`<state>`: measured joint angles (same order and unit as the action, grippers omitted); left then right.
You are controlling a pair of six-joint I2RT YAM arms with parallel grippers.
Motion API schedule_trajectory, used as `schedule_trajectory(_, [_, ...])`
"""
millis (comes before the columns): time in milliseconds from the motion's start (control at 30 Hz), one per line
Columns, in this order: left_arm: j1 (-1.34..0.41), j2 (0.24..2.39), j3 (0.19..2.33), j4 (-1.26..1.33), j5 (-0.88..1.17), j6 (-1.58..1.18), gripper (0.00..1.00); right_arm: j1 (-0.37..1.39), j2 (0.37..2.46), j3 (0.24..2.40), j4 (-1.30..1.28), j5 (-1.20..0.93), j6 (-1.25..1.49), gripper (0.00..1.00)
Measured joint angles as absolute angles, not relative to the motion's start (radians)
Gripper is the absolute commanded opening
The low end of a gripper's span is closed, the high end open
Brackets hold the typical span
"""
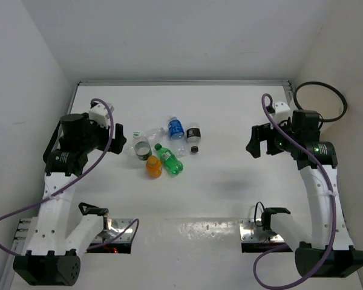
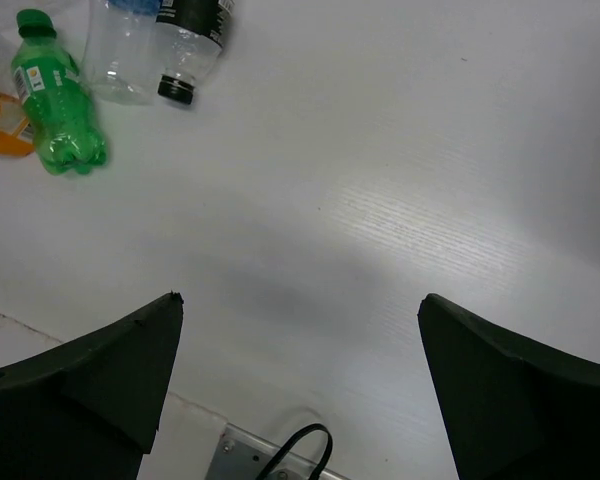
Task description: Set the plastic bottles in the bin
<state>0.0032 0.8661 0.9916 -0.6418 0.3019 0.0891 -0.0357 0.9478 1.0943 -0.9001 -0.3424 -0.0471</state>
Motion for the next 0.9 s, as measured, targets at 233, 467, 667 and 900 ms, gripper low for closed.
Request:
schedule_trajectory(233, [0.003, 0.798, 0.986, -0.704, 0.434, 0.185, 1.00, -0.035, 0.953, 1.081, -0.904, -0.341, -0.054, 1.00])
schedule_trajectory(467, [0.003, 0.850, 0.973, -0.706, 0.525, 0.213, 0.95, -0.030, 0.986, 1.079, -0.903, -0.342, -0.053, 1.00])
schedule_trajectory(667, [-0.009, 0.936, 0.930, -0.616, 0.550, 0.192, 0.94, -0.023, 1.006, 1.079, -0.902, -0.342, -0.053, 1.00])
schedule_trajectory(900, [-0.069, 0.970, 0.817, -0.448, 0.554, 0.145, 0.94, -0.022, 1.032, 1.079, -0.899, -0.342, -0.053, 1.00])
